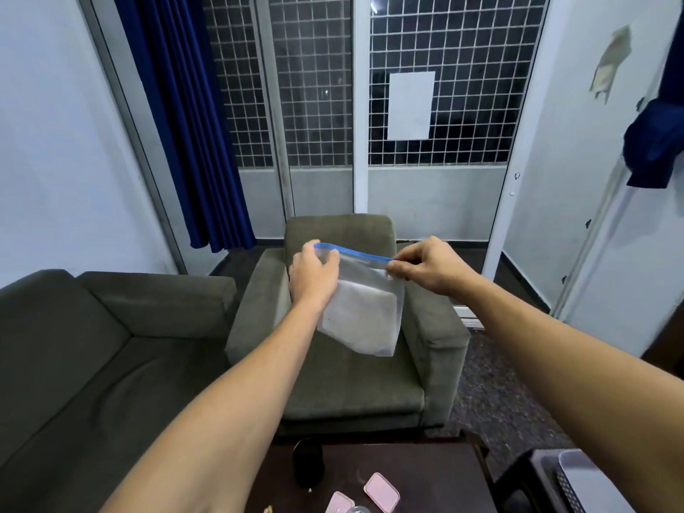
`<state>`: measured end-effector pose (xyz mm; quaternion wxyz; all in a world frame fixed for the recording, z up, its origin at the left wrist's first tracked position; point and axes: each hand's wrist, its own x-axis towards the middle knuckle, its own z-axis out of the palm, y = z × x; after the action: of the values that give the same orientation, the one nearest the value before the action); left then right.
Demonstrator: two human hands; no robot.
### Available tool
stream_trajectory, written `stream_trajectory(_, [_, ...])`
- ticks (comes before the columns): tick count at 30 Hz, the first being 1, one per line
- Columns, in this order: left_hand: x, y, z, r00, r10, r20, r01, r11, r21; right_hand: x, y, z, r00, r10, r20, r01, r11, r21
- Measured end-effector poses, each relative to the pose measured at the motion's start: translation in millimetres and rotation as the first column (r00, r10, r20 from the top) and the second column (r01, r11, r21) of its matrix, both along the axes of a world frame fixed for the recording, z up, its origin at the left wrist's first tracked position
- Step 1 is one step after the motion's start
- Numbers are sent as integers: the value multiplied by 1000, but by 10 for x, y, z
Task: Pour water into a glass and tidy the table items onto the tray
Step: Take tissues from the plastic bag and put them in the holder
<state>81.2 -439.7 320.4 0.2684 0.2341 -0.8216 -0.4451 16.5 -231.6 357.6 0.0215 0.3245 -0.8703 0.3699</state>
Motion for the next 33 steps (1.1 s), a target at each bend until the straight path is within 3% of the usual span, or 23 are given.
stream_trajectory(2, [43,78,-28,999,39,-31,-45,970,-240,6,-13,26,998,13,-61,-8,997,80])
stream_trajectory(4, [99,132,-19,994,-4,-110,-49,876,-479,12,-11,56,992,26,-120,-8,989,146])
stream_trajectory(7, [125,141,-4,987,-163,8,130,755,-643,2,5,80,983,55,-178,-13,974,226])
stream_trajectory(11, [163,177,-54,869,-442,222,492,730,-475,-7,49,45,979,75,-189,-19,959,281])
stream_trajectory(16, [197,259,-205,837,-466,288,547,729,-412,67,52,-148,992,11,-125,32,943,331])
stream_trajectory(19, [216,319,-282,849,-463,254,526,779,-340,135,24,-273,990,-101,-101,127,943,307])
stream_trajectory(24, [215,395,-358,918,-331,219,385,878,-285,255,-107,-519,955,-272,116,233,934,270])
stream_trajectory(27, [266,463,-419,948,-257,189,298,924,-238,336,-162,-644,933,-353,72,325,911,254])
stream_trajectory(30, [320,541,-490,963,-203,177,244,936,-252,421,-224,-738,946,-324,-14,322,936,141])
stream_trajectory(33, [367,594,-542,969,-153,193,201,944,-260,485,-274,-796,971,-240,1,231,935,269])
